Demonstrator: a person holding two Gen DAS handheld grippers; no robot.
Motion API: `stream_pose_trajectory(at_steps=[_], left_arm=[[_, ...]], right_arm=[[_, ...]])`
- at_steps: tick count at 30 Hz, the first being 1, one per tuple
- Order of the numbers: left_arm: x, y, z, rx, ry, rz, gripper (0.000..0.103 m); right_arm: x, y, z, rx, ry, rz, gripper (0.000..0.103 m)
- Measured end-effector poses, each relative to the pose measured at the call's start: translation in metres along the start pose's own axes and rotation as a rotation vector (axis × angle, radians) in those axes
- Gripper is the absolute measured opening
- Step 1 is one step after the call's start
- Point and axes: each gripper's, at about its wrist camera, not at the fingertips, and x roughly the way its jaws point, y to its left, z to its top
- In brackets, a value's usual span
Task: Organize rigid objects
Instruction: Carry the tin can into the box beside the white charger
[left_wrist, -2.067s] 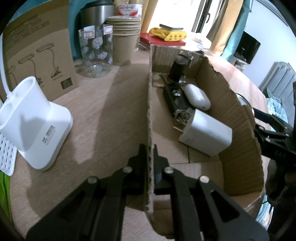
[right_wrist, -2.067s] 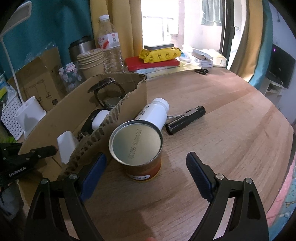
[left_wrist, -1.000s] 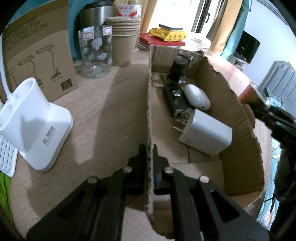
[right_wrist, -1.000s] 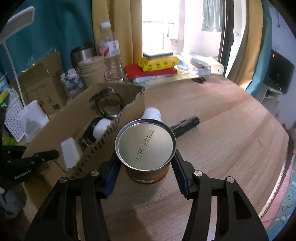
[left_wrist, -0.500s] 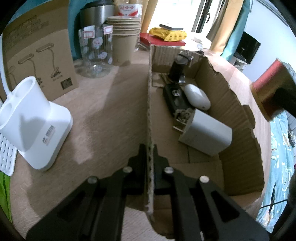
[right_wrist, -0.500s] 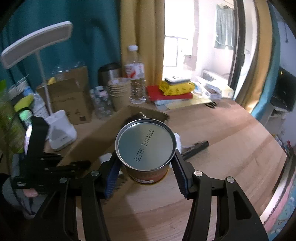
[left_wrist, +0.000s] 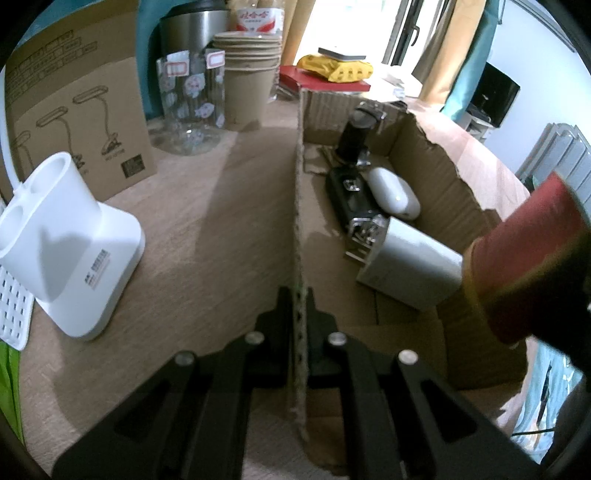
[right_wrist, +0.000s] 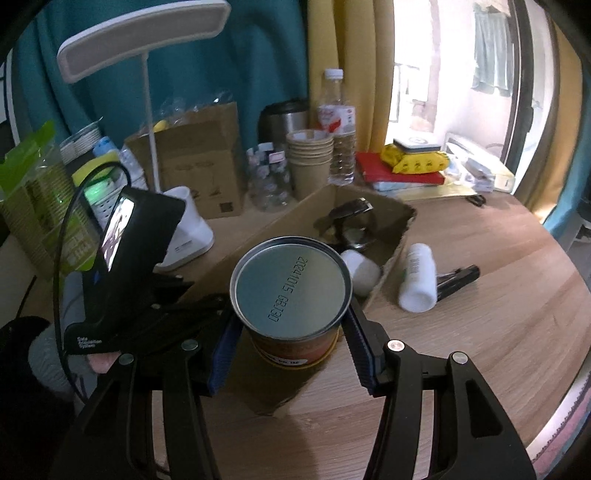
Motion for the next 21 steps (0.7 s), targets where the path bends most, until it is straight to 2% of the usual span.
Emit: stream_pose_trajectory(at_steps=[10, 21], left_arm=[[0.000, 0.000, 0.000, 0.000, 0.000, -0.001, 0.004], [0.000, -0.001, 0.000, 0.003, -0.001, 0.001, 0.004]], right_arm=[[0.010, 0.008, -0.007, -0.009, 0.038, 0.043, 0.057], [0.026, 0.003, -0.012, 0.000, 0.075, 0.048, 0.057]])
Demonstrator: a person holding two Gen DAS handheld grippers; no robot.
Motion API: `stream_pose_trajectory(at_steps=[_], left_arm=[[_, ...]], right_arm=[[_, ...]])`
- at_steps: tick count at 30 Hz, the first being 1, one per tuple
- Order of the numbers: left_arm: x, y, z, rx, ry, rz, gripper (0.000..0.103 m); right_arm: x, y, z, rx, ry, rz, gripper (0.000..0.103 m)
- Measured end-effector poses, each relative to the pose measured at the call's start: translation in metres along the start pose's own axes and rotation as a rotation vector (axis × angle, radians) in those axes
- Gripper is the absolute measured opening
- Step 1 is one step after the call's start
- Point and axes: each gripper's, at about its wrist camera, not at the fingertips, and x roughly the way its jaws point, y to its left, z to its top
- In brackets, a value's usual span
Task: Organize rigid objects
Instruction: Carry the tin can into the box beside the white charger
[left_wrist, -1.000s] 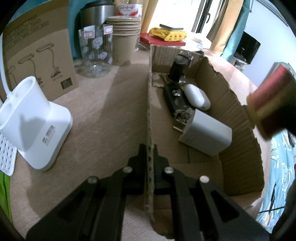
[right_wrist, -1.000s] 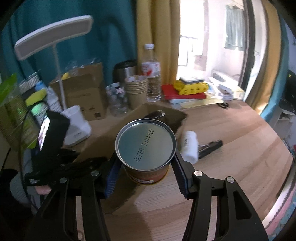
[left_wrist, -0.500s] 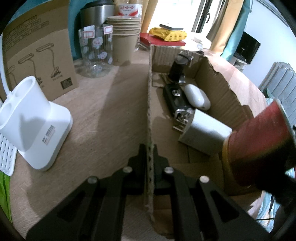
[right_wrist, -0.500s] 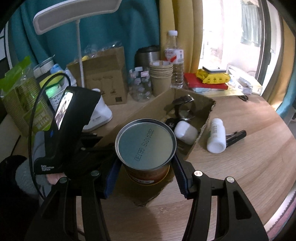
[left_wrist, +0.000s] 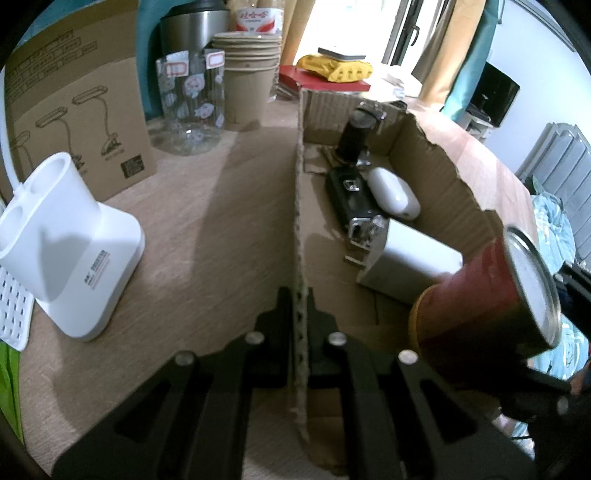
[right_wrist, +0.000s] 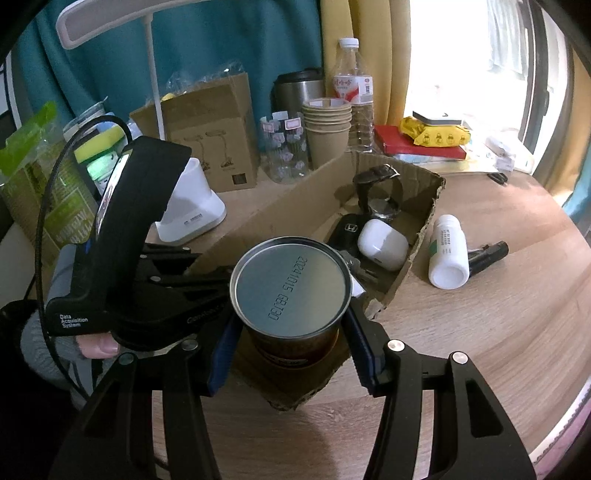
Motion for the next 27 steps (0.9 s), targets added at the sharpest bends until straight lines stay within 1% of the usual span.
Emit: stream_pose_trajectory(at_steps=[16, 19, 24, 26, 27], left_arm=[[-0.0003, -0.0008, 0.0000, 0.000, 0.000, -0.001, 0.004], [-0.0002, -0.0002, -0.0001, 0.002, -0.002, -0.001, 0.004], [0.0000, -0.0004, 0.0000, 0.000, -0.002, -0.001, 0.004], [0.0007, -0.0017, -0.0002, 0.001, -0.002, -0.001, 0.004], [0.0000, -0.0004, 0.0000, 0.001, -0.002, -0.001, 0.004]], right_arm=[[0.0061, 0.0048, 0.0029, -0.044, 0.031, -0.022, 0.058], [0.0063, 0.0059, 0.0030, -0.047, 0.037, -0.019, 0.061], [0.0063, 0.0076, 0.0028, -0.052, 0.038, -0.018, 0.063], [0.0062, 0.0080, 0.0024, -0.052, 0.037, -0.004, 0.069], [0.0064, 0.0083, 0.0022, -0.052, 0.036, -0.002, 0.070]])
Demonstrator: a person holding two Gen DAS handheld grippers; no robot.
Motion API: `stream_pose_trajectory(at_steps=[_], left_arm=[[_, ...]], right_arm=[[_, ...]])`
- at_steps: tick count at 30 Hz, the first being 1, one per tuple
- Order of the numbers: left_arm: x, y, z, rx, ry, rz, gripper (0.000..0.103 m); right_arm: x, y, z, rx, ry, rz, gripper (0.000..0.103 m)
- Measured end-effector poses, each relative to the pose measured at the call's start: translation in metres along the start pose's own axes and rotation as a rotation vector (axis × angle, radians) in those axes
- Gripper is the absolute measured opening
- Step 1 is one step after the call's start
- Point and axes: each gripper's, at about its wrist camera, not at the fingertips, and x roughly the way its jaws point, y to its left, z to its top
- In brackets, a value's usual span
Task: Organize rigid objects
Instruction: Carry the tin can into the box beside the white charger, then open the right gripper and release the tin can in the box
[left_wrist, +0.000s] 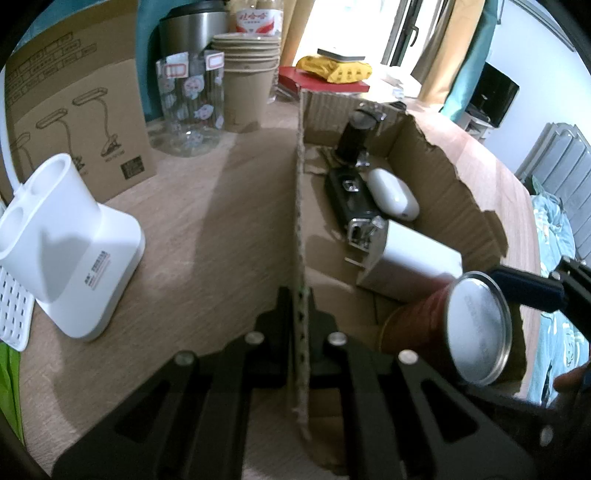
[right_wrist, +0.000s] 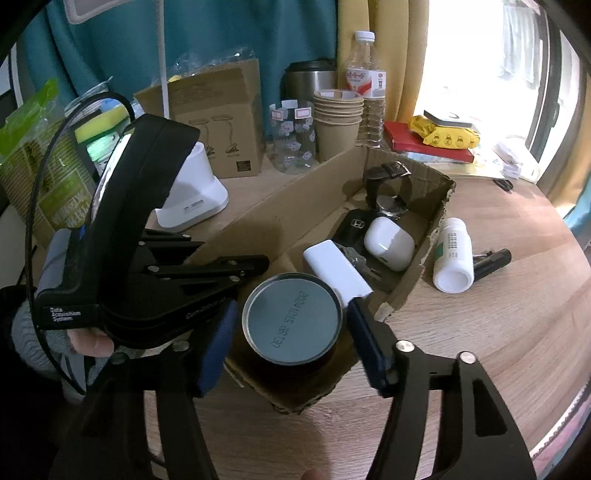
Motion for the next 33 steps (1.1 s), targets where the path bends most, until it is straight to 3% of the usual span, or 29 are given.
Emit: stream_pose_trajectory(at_steps=[17, 23, 33], left_arm=[[0.000, 0.000, 0.000, 0.000, 0.000, 0.000, 0.005], [0.000, 0.000, 0.000, 0.000, 0.000, -0.001, 0.005], [0.000, 0.000, 0.000, 0.000, -0.001, -0.001, 0.005]], right_arm=[[-0.032, -0.012, 0.009, 0.038, -0.080, -0.015, 0.079], [-0.057, -0.034, 0.013, 0.093, -0.160, -0.068, 0.080], [-0.061, -0.076, 0.010, 0.168, -0.163, -0.158, 0.080]])
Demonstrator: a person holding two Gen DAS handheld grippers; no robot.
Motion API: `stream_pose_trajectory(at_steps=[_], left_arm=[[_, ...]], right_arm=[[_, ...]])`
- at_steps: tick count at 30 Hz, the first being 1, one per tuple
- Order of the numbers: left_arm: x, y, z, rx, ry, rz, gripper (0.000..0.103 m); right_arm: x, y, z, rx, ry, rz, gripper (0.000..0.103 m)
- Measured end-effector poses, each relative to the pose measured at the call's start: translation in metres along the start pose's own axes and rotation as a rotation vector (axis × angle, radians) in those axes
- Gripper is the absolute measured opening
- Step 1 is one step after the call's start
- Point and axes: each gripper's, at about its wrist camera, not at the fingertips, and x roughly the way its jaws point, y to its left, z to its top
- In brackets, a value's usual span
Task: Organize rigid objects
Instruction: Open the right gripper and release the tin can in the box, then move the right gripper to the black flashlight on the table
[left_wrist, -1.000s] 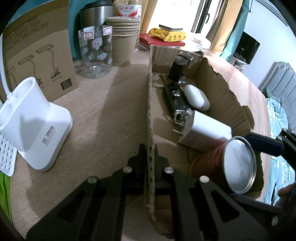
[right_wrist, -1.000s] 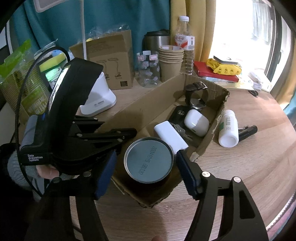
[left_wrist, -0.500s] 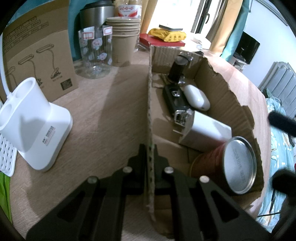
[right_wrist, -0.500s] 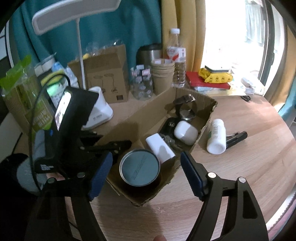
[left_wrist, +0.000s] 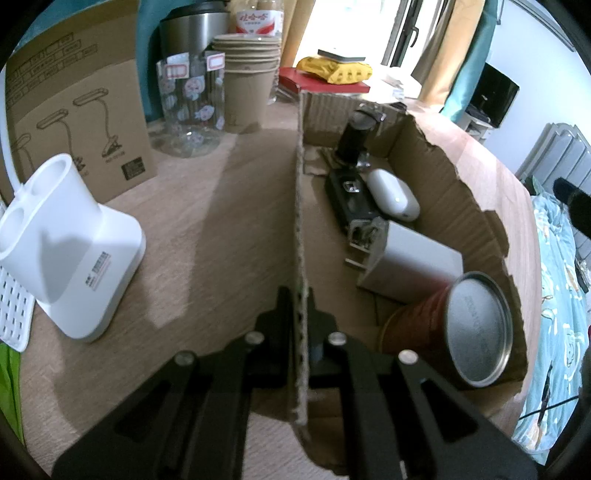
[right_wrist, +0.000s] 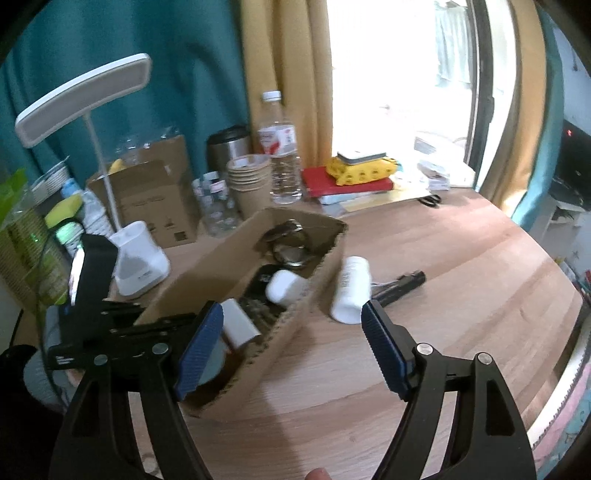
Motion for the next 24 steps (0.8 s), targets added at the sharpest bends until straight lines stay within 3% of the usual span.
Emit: stream_pose_trajectory(at_steps=[24], left_arm=[[-0.001, 0.000, 0.000, -0.002, 0.000, -0.004, 0.005]], right_arm=[[0.042, -0.052, 0.004, 0.070, 0.027, -0.131, 0.080]])
